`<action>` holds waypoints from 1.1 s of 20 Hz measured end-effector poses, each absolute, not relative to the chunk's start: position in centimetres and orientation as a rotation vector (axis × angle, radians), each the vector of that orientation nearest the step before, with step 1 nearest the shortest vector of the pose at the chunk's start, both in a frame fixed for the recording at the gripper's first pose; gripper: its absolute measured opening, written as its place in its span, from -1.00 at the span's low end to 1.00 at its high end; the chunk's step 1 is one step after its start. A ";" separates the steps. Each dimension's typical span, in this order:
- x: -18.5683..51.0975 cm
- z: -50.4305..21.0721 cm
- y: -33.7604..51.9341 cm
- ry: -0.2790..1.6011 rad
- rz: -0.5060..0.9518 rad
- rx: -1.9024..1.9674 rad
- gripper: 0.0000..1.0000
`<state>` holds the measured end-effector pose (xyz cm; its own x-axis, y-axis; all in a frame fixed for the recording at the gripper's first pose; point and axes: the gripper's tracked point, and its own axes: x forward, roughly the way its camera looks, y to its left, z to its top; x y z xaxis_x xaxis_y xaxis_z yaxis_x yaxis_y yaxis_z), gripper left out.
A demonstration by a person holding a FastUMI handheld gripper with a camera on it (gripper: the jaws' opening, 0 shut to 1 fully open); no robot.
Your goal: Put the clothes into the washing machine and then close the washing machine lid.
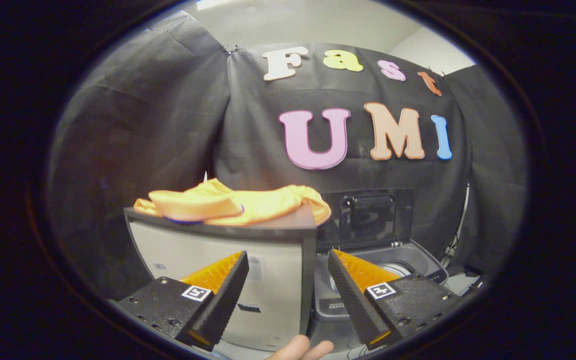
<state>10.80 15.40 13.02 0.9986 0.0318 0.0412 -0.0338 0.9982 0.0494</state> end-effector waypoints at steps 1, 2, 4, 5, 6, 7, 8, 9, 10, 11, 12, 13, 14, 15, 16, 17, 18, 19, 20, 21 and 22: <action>11.1 14.6 15.8 -0.040 0.022 0.055 0.94; 11.5 16.1 16.2 -0.039 0.004 0.045 0.94; 12.5 19.7 16.5 -0.056 -0.049 0.001 0.94; 13.4 21.2 17.7 -0.052 -0.022 -0.002 0.93; 14.6 22.7 19.3 -0.062 0.007 0.001 0.93; 15.8 24.0 21.0 -0.065 0.037 0.015 0.93; 17.2 25.0 22.3 -0.055 0.068 0.021 0.93; 18.6 25.6 23.3 -0.038 0.084 0.027 0.93; 19.8 25.9 24.6 0.000 0.111 0.033 0.94; 20.8 25.5 26.0 0.041 0.128 0.037 0.94; 21.8 25.0 27.1 0.083 0.145 0.035 0.95; 22.8 24.4 27.9 0.120 0.150 0.033 0.95; 23.6 23.8 28.6 0.147 0.159 0.048 0.95; 24.5 23.4 29.5 0.173 0.177 0.065 0.95; 25.2 22.9 30.1 0.203 0.181 0.075 0.95; 26.1 22.6 30.7 0.223 0.192 0.068 0.95; 26.8 22.1 31.2 0.251 0.192 0.056 0.95; 27.5 21.8 31.7 0.280 0.191 0.052 0.94; 28.2 21.1 32.0 0.322 0.164 0.060 0.92; 28.5 19.7 32.2 0.386 0.121 0.069 0.88; 28.5 18.0 32.5 0.462 0.111 0.073 0.83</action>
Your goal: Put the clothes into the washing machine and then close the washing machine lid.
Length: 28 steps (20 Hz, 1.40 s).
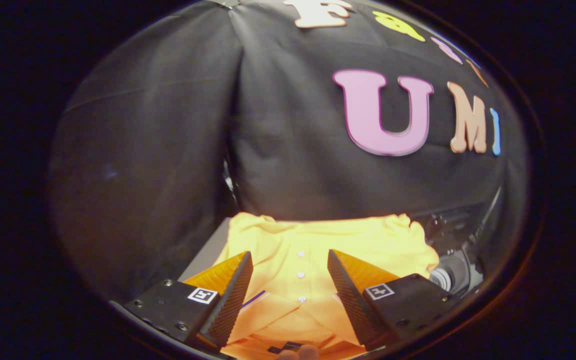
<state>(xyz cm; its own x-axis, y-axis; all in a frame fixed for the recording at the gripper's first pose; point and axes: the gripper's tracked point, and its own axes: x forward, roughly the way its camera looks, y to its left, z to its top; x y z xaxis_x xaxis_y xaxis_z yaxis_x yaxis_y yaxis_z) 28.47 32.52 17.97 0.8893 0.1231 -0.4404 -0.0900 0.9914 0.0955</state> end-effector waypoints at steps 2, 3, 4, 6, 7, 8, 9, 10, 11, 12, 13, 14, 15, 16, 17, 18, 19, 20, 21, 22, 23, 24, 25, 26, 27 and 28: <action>29.2 14.8 34.5 0.568 0.148 0.088 0.80; 28.4 13.1 34.7 0.651 0.147 0.088 0.79; 30.2 14.4 34.4 0.527 0.122 0.085 0.77; 30.5 13.5 33.4 0.559 0.073 0.104 0.74; 30.5 14.2 33.3 0.515 0.061 0.120 0.73; 29.8 13.6 33.5 0.567 0.067 0.130 0.71; 29.5 13.8 33.4 0.578 0.076 0.137 0.69; 29.9 14.3 33.1 0.559 0.073 0.136 0.70; 29.9 14.1 32.2 0.570 0.046 0.123 0.69; 29.9 13.6 31.5 0.581 0.042 0.120 0.68; 29.5 13.5 31.6 0.579 0.051 0.141 0.70; 30.1 14.1 31.7 0.532 0.055 0.168 0.74; 30.1 13.6 31.4 0.544 0.034 0.187 0.72; 29.9 13.8 30.8 0.532 0.008 0.189 0.57; 30.1 13.4 29.9 0.538 -0.038 0.178 0.44; 29.7 13.3 29.2 0.556 -0.053 0.128 0.05; 29.8 13.5 29.0 0.539 -0.047 0.104 -0.35; 29.6 13.2 28.9 0.536 -0.046 0.124 -0.74; 29.7 13.4 28.8 0.491 -0.044 0.192 -0.80; 29.6 13.6 29.3 0.443 -0.046 0.297 -0.84; 29.9 13.8 29.2 0.399 -0.039 0.405 -0.85; 29.8 14.0 29.5 0.390 -0.019 0.499 -0.85; 29.9 14.1 29.6 0.395 0.005 0.518 -0.86; 29.7 13.9 29.9 0.422 0.035 0.491 -0.96; 29.8 13.9 29.8 0.436 0.042 0.442 -0.98; 29.8 13.8 29.7 0.445 0.034 0.385 -0.99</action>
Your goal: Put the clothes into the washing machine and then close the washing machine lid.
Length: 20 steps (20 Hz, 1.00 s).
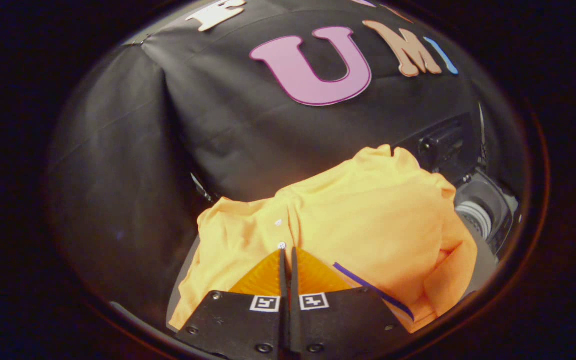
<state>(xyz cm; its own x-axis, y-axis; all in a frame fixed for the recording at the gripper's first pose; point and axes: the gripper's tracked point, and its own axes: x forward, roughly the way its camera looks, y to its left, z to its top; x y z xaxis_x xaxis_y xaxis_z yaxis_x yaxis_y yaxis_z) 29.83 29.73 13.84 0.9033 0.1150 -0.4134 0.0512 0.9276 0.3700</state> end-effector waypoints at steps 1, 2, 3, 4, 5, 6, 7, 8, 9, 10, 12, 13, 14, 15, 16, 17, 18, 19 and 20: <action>29.7 13.9 29.4 0.451 0.018 0.324 -0.99; 29.7 14.3 29.3 0.453 0.000 0.272 -0.99; 29.6 14.9 29.8 0.452 0.019 0.230 -0.99; 29.5 15.4 30.3 0.445 0.037 0.202 -0.71; 29.5 15.8 30.8 0.455 0.054 0.175 -0.19; 29.4 15.5 31.1 0.473 0.039 0.144 0.32; 28.9 14.6 31.1 0.529 0.019 0.134 0.84; 29.0 15.0 31.0 0.515 0.007 0.107 0.88; 29.6 14.9 30.9 0.517 0.005 0.068 0.89; 29.0 14.4 30.8 0.554 0.004 0.028 0.89; 29.5 14.5 30.9 0.526 -0.012 0.034 0.87; 29.2 14.5 30.7 0.535 -0.032 0.035 0.71; 29.4 14.7 30.3 0.514 -0.044 0.024 0.54; 29.4 14.5 30.0 0.518 -0.047 0.011 0.16; 29.4 14.4 29.6 0.508 -0.054 -0.008 -0.21; 29.6 14.6 29.3 0.496 -0.061 -0.024 -0.47; 29.3 14.4 29.2 0.494 -0.070 -0.039 -0.72; 29.2 14.6 29.2 0.482 -0.082 -0.052 -0.81; 28.8 14.6 29.4 0.485 -0.092 -0.069 -0.95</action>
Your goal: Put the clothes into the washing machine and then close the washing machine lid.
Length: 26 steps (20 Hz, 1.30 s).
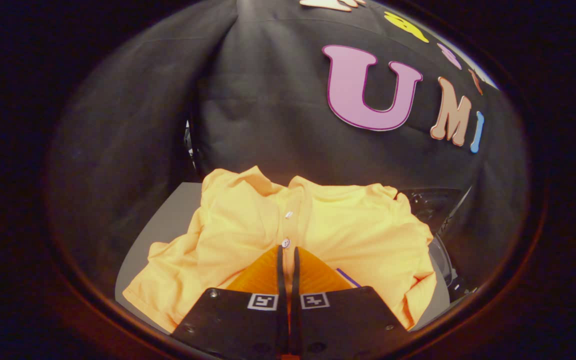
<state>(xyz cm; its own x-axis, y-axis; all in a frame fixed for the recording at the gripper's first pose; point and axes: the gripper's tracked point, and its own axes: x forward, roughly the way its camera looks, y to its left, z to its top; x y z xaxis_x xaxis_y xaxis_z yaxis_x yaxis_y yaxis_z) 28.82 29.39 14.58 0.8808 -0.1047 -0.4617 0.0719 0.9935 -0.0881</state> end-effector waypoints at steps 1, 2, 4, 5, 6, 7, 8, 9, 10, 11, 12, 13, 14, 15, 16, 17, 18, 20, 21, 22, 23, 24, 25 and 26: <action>28.4 14.8 29.5 0.481 -0.097 -0.069 -0.97; 28.3 14.8 29.7 0.468 -0.091 -0.061 -0.98; 28.1 14.9 29.6 0.446 -0.065 -0.040 -0.99; 27.8 15.0 29.6 0.429 -0.046 -0.026 -0.99; 27.7 15.2 29.6 0.418 -0.034 -0.022 -0.99; 27.2 15.4 29.3 0.421 -0.029 -0.018 -0.99; 26.7 15.9 28.8 0.410 -0.033 -0.003 -0.99; 26.2 16.7 28.4 0.395 -0.028 0.010 -0.99; 25.8 17.6 28.1 0.378 -0.024 0.020 -0.99; 25.5 18.6 27.7 0.362 -0.027 0.026 -0.99; 25.0 19.5 27.3 0.345 -0.023 0.027 -0.99; 24.5 20.4 26.8 0.331 -0.019 0.026 -0.99; 24.2 21.1 26.3 0.323 -0.016 0.015 -1.00; 23.9 21.9 25.6 0.312 -0.021 0.004 -0.99; 23.7 22.7 25.1 0.297 -0.018 -0.010 -0.99; 23.5 23.5 24.4 0.285 -0.021 -0.021 -0.99; 23.1 24.2 23.9 0.273 -0.020 -0.034 -0.99; 22.9 25.7 22.7 0.246 -0.016 -0.053 -0.99; 22.9 26.5 21.7 0.227 -0.027 -0.052 -0.99; 23.1 27.1 20.8 0.213 -0.033 -0.042 -0.99; 23.1 27.6 19.7 0.202 -0.042 -0.039 -1.00; 23.2 28.0 18.8 0.188 -0.059 -0.042 -0.99; 23.4 28.2 17.5 0.176 -0.081 -0.044 -0.99; 23.8 28.2 16.1 0.163 -0.099 -0.041 -0.99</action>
<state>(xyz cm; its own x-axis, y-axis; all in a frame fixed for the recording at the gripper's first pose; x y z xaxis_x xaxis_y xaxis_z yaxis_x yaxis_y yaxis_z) 23.78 16.13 28.20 0.9818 -0.1018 -0.1602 0.0952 0.9943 -0.0486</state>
